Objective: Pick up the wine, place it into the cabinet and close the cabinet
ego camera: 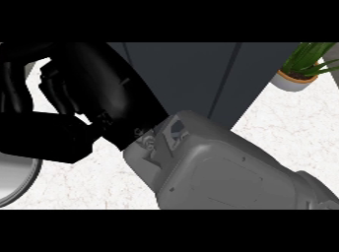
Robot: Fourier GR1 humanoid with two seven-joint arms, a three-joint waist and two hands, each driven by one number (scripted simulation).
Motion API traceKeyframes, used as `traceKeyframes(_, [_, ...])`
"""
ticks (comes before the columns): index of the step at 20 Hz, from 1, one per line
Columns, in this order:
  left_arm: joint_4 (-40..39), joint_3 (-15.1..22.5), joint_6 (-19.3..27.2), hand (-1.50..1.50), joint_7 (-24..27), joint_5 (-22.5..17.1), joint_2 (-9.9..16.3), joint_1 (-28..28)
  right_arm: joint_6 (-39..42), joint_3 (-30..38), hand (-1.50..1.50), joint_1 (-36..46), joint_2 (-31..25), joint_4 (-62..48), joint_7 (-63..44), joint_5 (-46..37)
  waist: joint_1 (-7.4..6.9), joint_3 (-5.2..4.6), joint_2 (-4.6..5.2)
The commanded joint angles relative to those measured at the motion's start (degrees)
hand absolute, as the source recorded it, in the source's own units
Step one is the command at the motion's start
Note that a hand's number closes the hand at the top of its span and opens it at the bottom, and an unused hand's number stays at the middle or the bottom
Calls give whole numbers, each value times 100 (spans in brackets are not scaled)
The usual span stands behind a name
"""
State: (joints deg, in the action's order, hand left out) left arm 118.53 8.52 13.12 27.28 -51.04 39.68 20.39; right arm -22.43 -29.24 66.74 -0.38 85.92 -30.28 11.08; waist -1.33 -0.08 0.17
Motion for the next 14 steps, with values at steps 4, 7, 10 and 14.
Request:
traceKeyframes(4, [-259, -354, -219, -150, -170, -45, -106, -241, 736, 806, 150, 321, 16, -1595, 853, 270, 17, 3, 16])
traceKeyframes(7, [476, -251, -3, -150, -333, 159, -114, 242, 919, 1110, 150, 412, -88, -2000, 1091, 306, -38, 8, -1])
traceKeyframes(10, [84, -267, -201, -150, -290, 202, -186, 60, 1269, 1233, 150, 335, -245, -2474, 1567, 276, -22, 4, 20])
traceKeyframes(14, [103, -156, 203, -150, -599, 287, -233, -343, 1264, 1111, 150, 116, -189, -2758, 2037, 37, 48, 7, 42])
